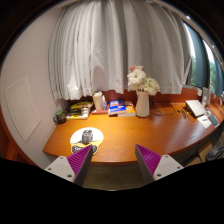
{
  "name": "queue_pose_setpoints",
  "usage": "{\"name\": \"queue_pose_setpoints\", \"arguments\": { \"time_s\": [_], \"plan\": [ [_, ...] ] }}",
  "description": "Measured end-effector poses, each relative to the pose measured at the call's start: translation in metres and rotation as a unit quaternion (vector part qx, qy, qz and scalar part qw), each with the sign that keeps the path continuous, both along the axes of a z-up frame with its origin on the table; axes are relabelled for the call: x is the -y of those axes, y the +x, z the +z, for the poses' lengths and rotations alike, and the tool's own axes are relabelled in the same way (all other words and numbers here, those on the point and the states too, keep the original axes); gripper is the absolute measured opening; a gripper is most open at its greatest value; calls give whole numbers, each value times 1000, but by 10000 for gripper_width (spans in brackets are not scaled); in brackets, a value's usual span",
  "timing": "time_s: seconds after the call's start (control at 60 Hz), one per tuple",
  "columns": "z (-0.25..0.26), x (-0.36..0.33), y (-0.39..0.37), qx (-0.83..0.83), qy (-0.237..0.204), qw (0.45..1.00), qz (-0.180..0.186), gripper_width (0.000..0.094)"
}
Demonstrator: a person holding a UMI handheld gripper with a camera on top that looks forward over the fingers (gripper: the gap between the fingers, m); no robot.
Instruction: Arrange mouse
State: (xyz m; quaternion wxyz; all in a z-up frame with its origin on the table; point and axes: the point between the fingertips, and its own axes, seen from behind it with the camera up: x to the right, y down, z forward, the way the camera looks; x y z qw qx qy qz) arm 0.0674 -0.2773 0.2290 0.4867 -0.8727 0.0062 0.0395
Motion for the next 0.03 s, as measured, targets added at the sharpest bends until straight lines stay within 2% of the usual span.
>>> {"name": "queue_pose_setpoints", "arguments": {
  "time_s": [0.033],
  "plan": [
    [2,0,0,-2,3,1000,0,850]
  ]
}}
